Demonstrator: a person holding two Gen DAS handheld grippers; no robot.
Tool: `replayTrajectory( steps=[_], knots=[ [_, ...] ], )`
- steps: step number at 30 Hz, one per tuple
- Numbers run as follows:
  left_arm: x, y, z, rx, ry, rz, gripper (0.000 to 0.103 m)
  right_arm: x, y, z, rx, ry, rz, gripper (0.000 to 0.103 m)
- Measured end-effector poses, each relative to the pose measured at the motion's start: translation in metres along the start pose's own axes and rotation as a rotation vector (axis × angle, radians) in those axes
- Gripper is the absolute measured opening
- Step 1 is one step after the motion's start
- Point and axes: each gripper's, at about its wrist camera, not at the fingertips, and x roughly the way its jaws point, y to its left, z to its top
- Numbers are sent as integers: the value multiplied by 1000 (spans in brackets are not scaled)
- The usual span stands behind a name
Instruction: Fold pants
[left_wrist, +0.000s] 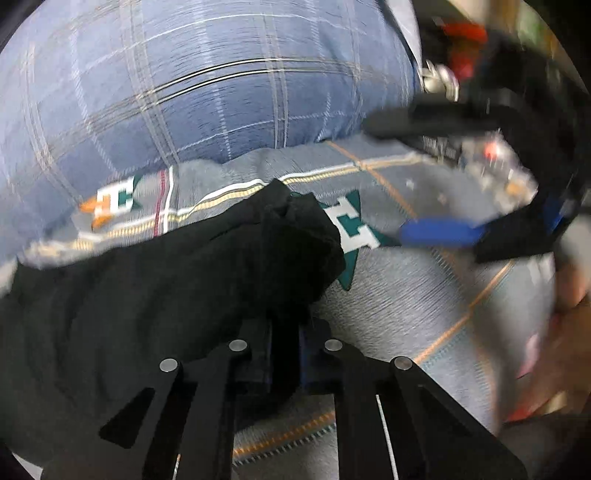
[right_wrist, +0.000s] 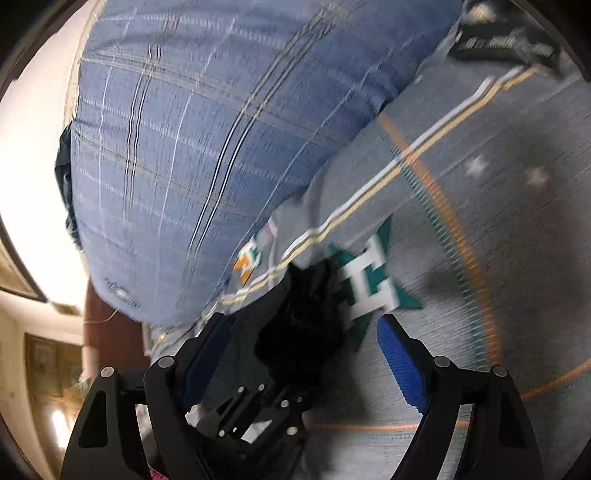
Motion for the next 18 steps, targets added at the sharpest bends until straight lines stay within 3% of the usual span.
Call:
replayTrajectory(
  steps=[4,9,11,12,13,14,16,18],
  knots=[
    [-2,6,0,-72,5,-64,8,31,8,-6,-13,94,1,84],
    [-4,9,2,-105,-4,-111,8,54,6,-6,-6,116,-22,81],
    [-5,11,4,-117,-4,-125,8,58,8,-3,-10,121,0,69],
    [-6,12,5,-120,-8,-131,8,59,12,-3,-28,125,-2,58],
    [-8,14,6,-125,-13,-140,8,57,15,-3,-37,114,-8,38],
    [-11,15,7,-132,-20,-154,8,53,18,-3,-45,97,-15,29],
    [-20,20,10,-148,-44,-180,8,44,28,-4,-79,79,16,22],
    [-29,26,13,-161,-62,-199,8,37,44,-9,-139,60,41,21]
  ],
)
